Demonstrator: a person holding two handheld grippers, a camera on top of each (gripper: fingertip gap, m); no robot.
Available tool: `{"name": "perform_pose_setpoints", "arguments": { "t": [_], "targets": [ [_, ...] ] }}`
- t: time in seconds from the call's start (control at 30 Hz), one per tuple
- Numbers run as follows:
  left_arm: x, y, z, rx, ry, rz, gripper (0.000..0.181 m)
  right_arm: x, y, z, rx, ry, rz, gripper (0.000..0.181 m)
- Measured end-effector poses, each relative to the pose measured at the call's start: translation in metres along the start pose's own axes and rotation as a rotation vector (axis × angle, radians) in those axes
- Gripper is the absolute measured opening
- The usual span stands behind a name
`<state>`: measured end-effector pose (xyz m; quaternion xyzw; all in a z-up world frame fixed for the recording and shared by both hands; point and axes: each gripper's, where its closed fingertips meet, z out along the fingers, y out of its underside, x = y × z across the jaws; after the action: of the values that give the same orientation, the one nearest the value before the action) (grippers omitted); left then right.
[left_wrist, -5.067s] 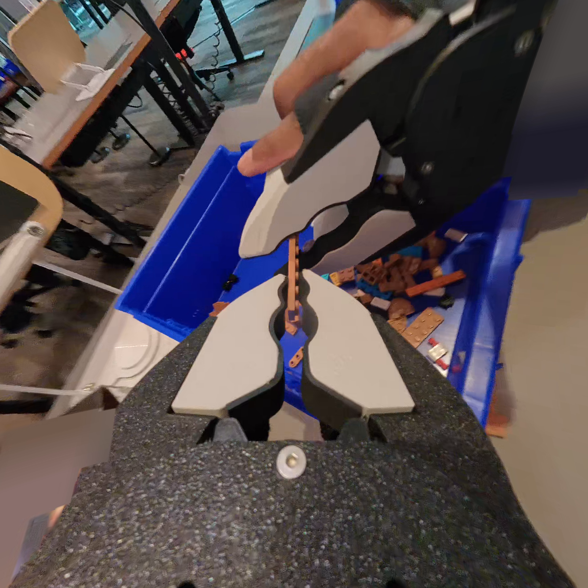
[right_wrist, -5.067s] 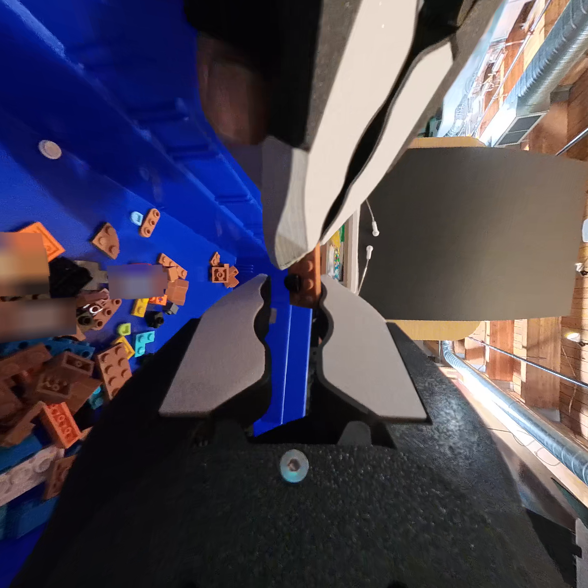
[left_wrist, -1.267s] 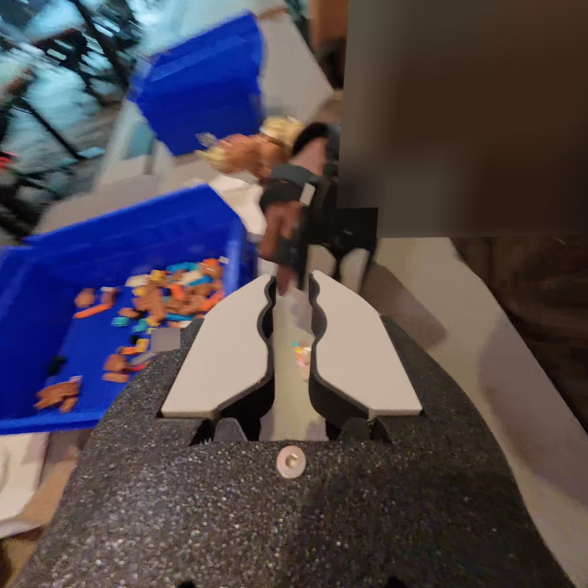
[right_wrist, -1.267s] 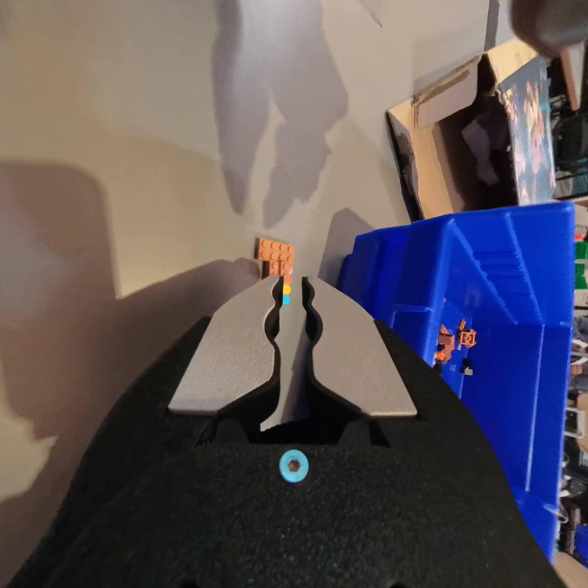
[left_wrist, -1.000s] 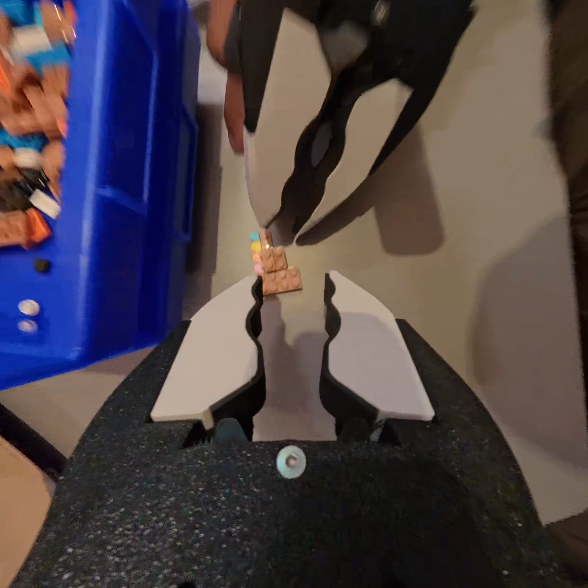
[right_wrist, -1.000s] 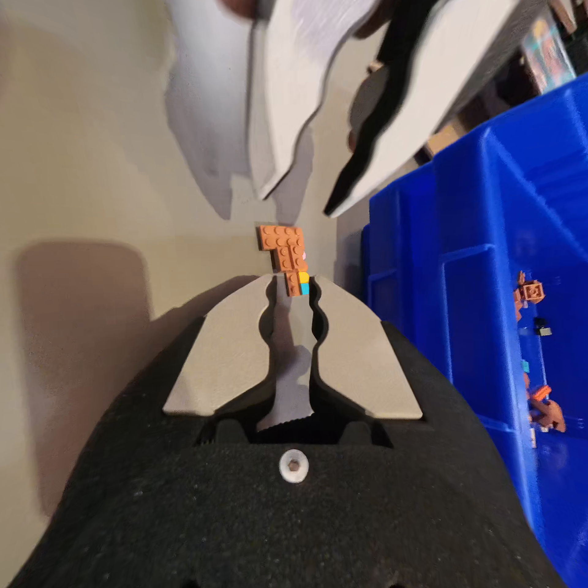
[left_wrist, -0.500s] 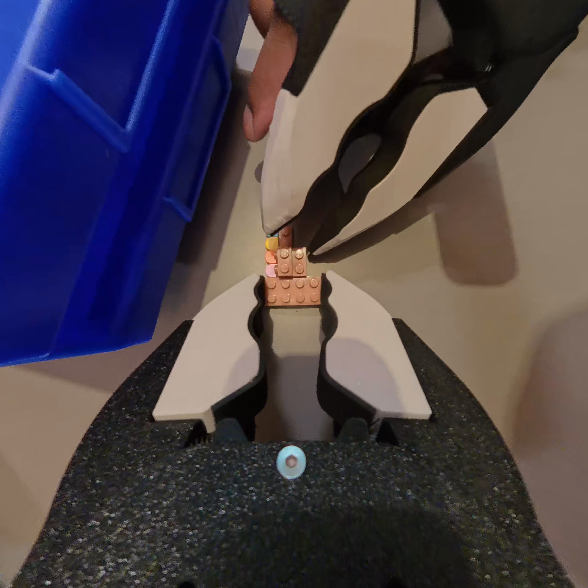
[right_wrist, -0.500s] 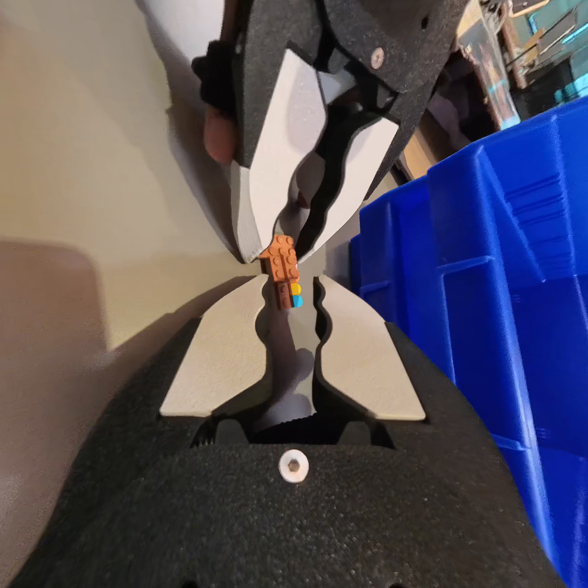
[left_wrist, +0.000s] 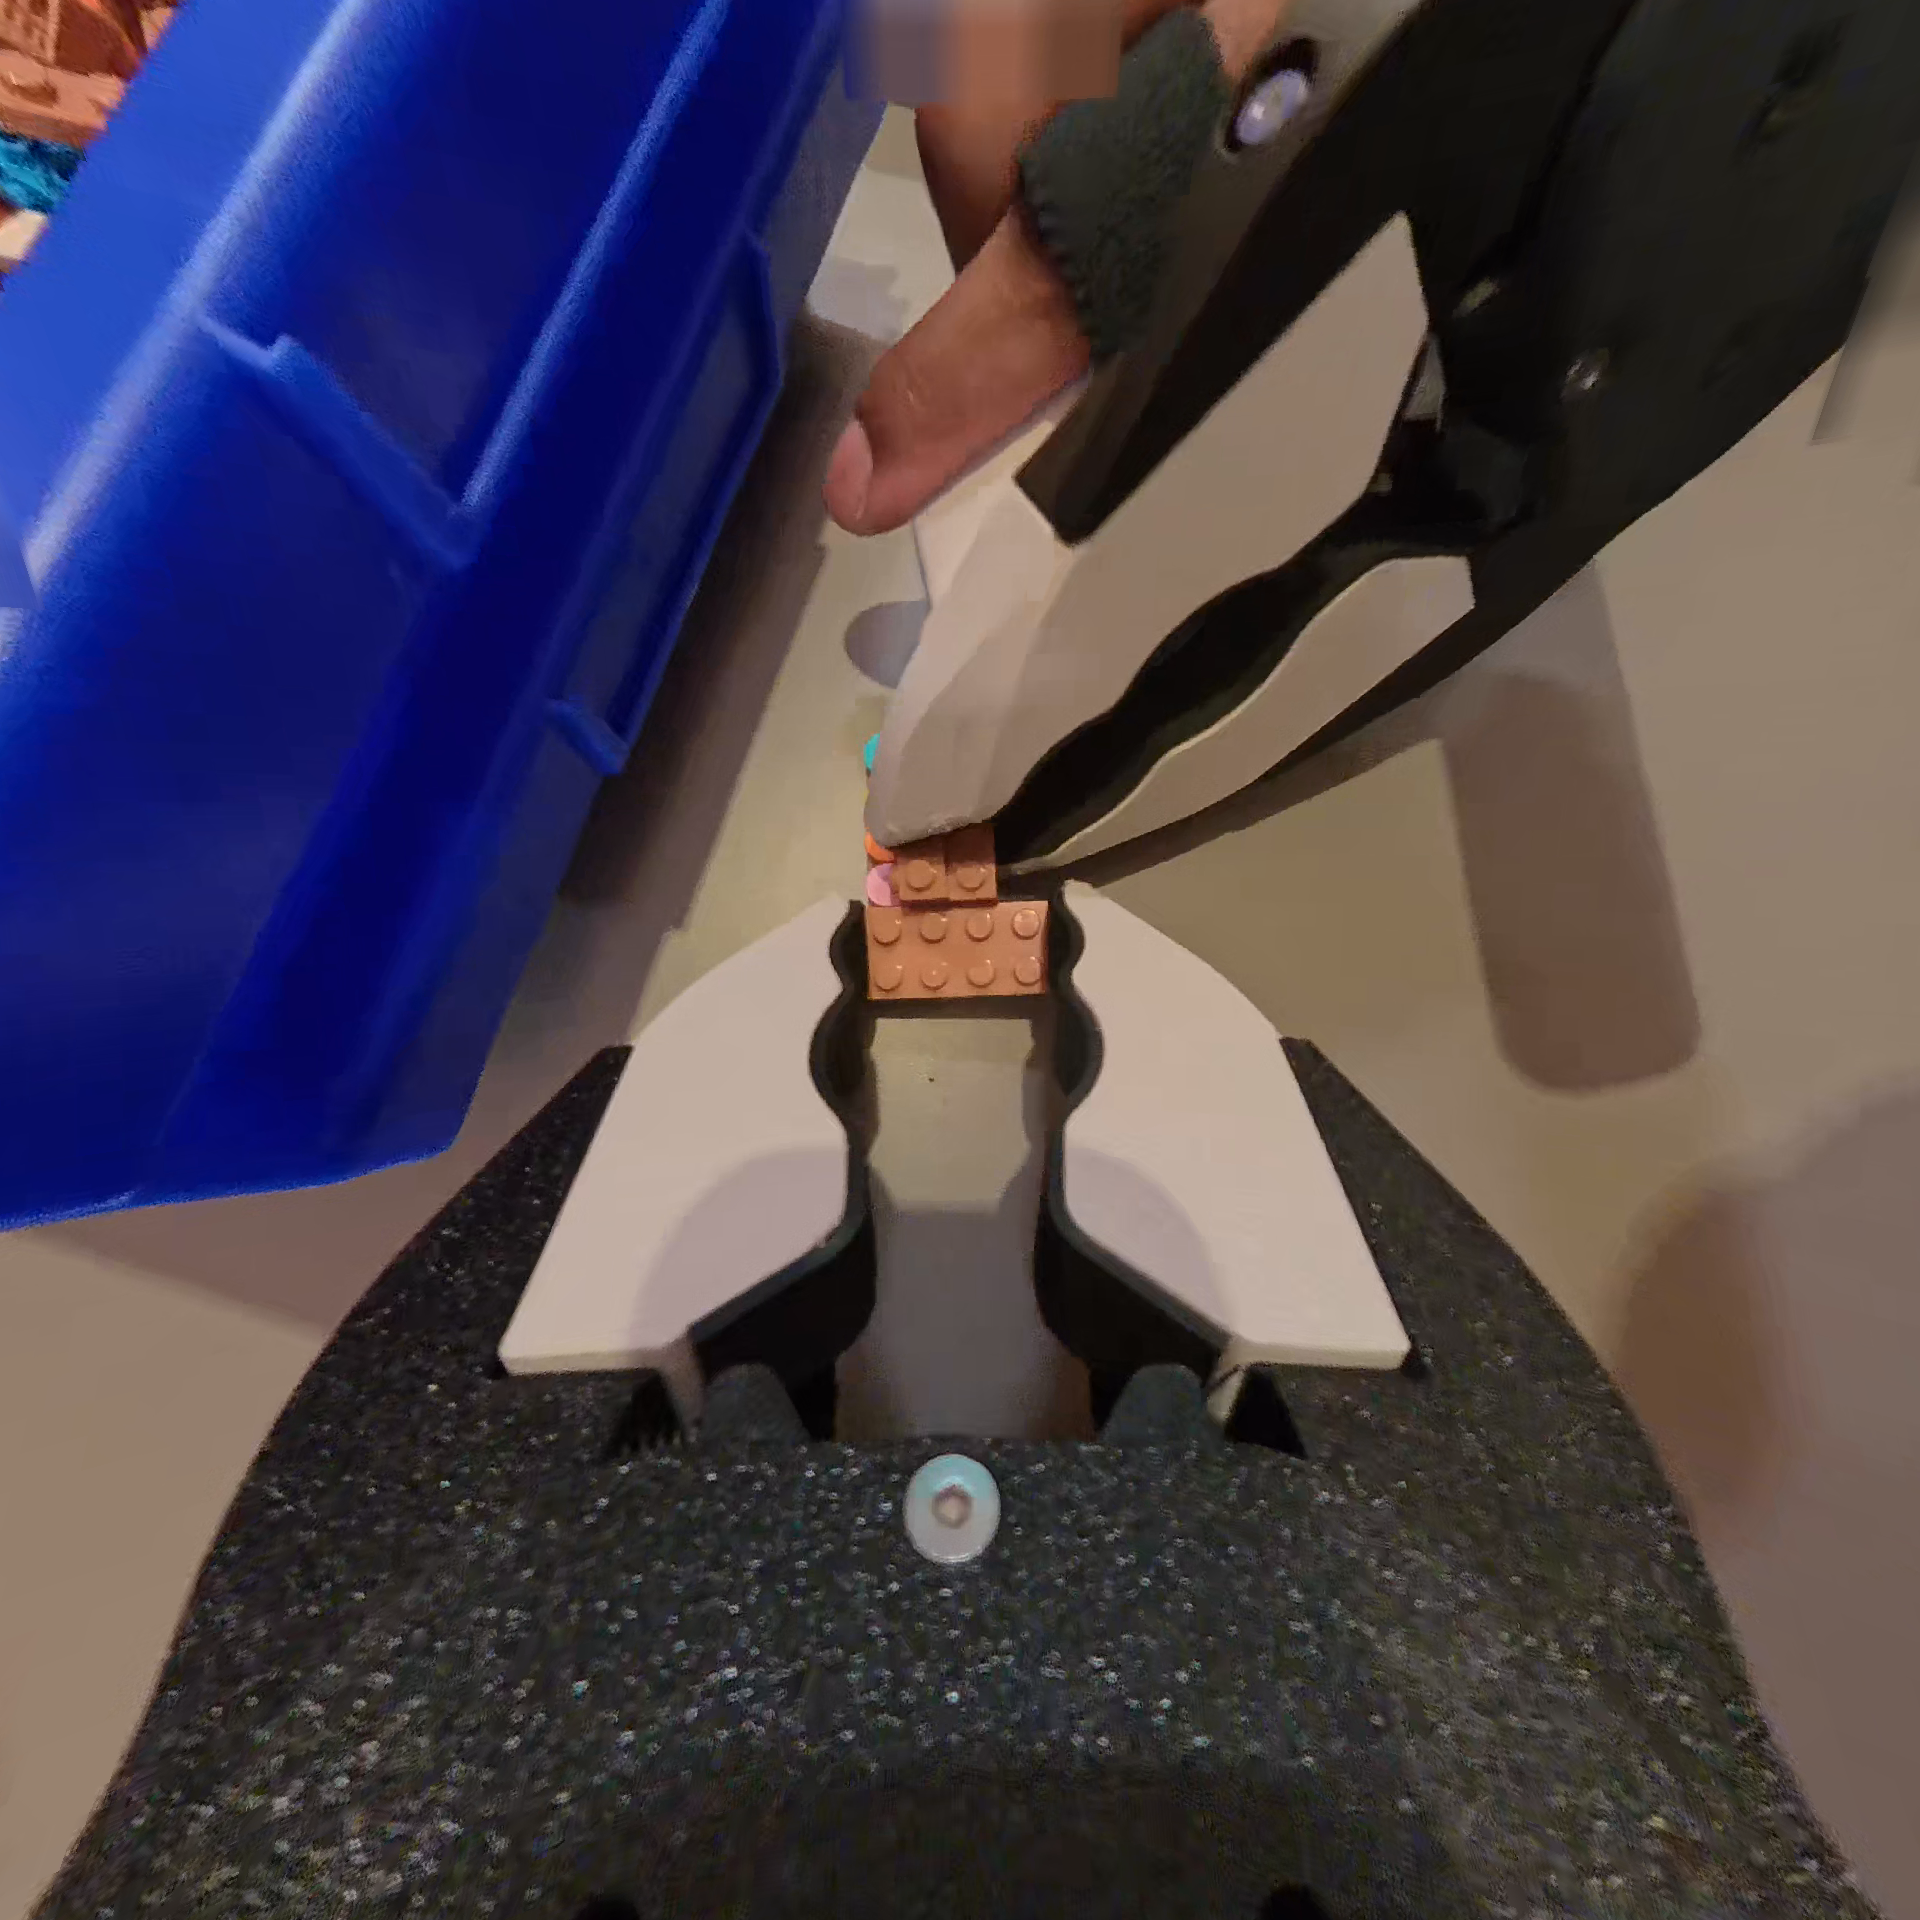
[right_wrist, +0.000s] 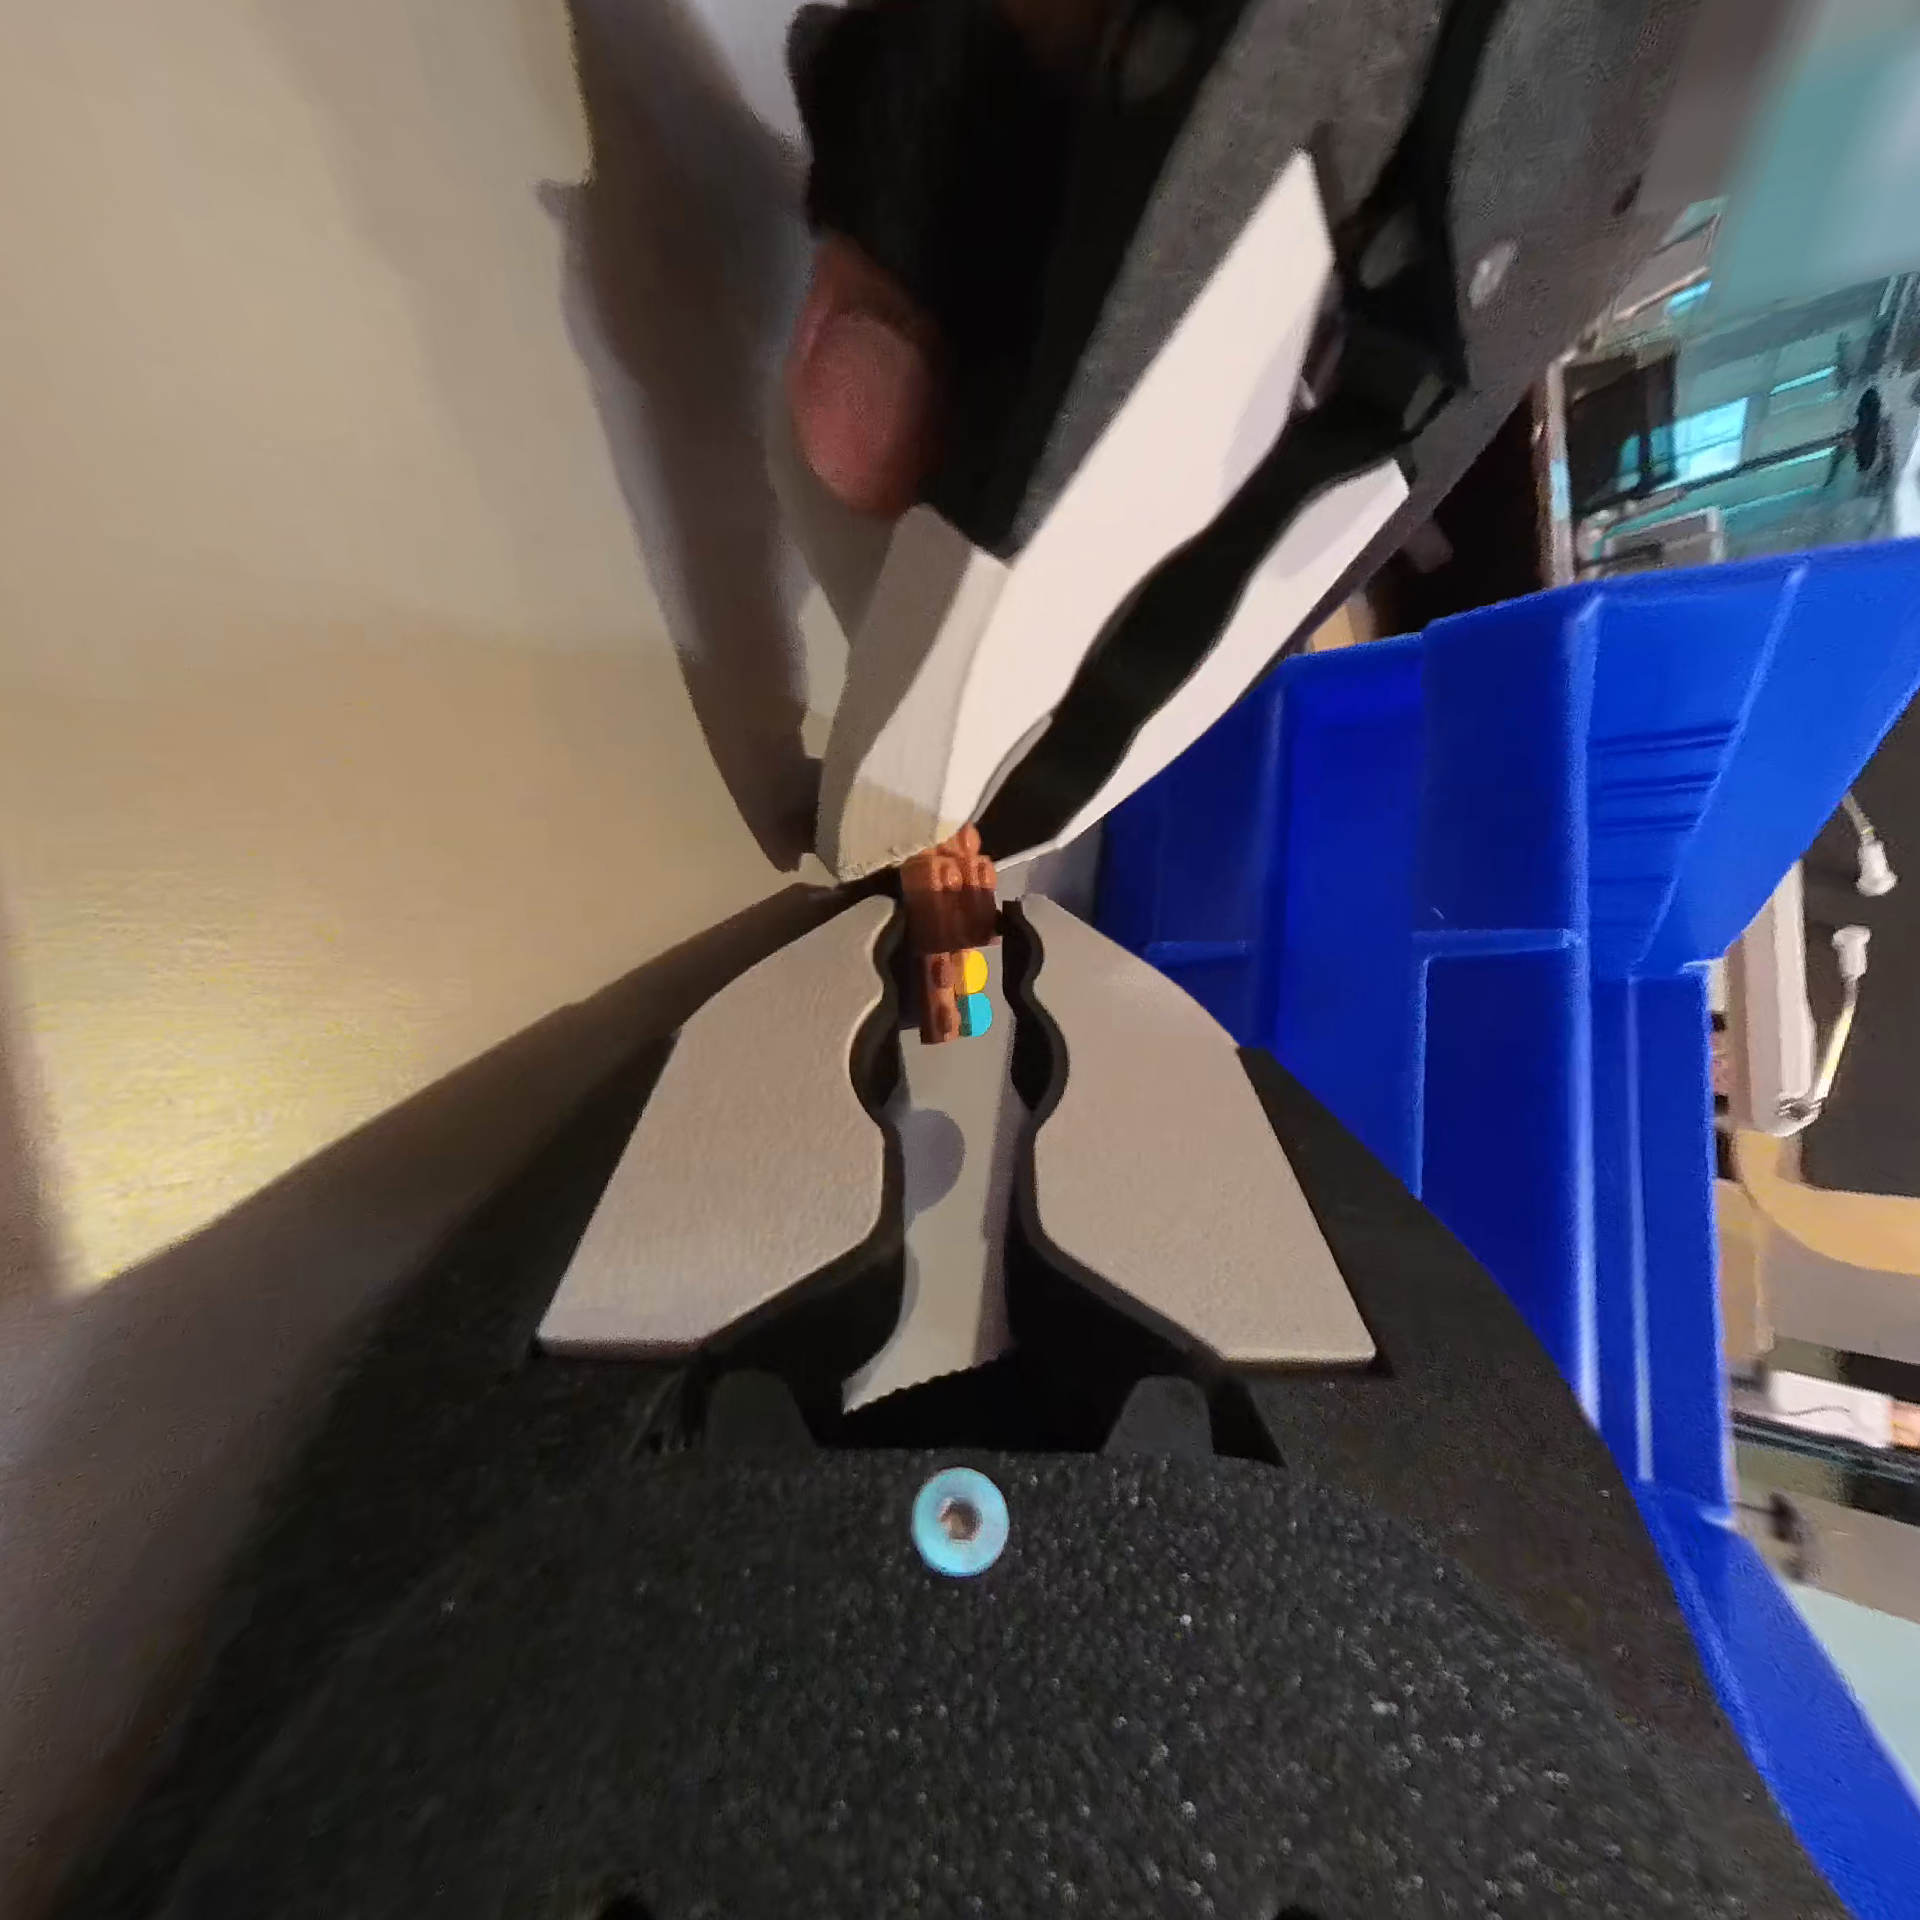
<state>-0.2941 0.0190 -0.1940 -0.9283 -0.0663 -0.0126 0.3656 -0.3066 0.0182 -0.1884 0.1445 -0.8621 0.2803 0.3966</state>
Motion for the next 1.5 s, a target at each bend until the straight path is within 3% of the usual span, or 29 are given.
{"name": "perform_pose_setpoints", "arguments": {
  "t": [0.43,0.67,0.83,1.0,1.27,1.5],
  "targets": [
    [-0.007,-0.004,-0.004,0.027,-0.052,0.035,0.033,0.004,0.001,-0.001,0.089,-0.157,0.436,0.017],
    [-0.006,-0.002,-0.005,0.028,-0.028,0.004,0.033,0.005,-0.002,-0.002,0.112,-0.123,0.385,0.017],
    [-0.010,0.003,-0.005,-0.003,-0.048,0.002,0.033,0.009,0.000,-0.002,0.119,-0.024,0.233,0.017],
    [-0.012,0.002,-0.006,0.013,-0.050,0.003,0.033,0.012,0.002,-0.003,0.150,-0.037,0.285,0.017],
    [-0.017,0.011,-0.009,-0.026,-0.050,-0.020,0.033,0.021,0.001,-0.007,0.184,0.056,0.206,0.017],
    [-0.017,-0.014,-0.033,0.177,0.050,-0.114,0.033,0.042,-0.011,-0.023,0.273,0.233,0.116,0.017]
  ]
}}
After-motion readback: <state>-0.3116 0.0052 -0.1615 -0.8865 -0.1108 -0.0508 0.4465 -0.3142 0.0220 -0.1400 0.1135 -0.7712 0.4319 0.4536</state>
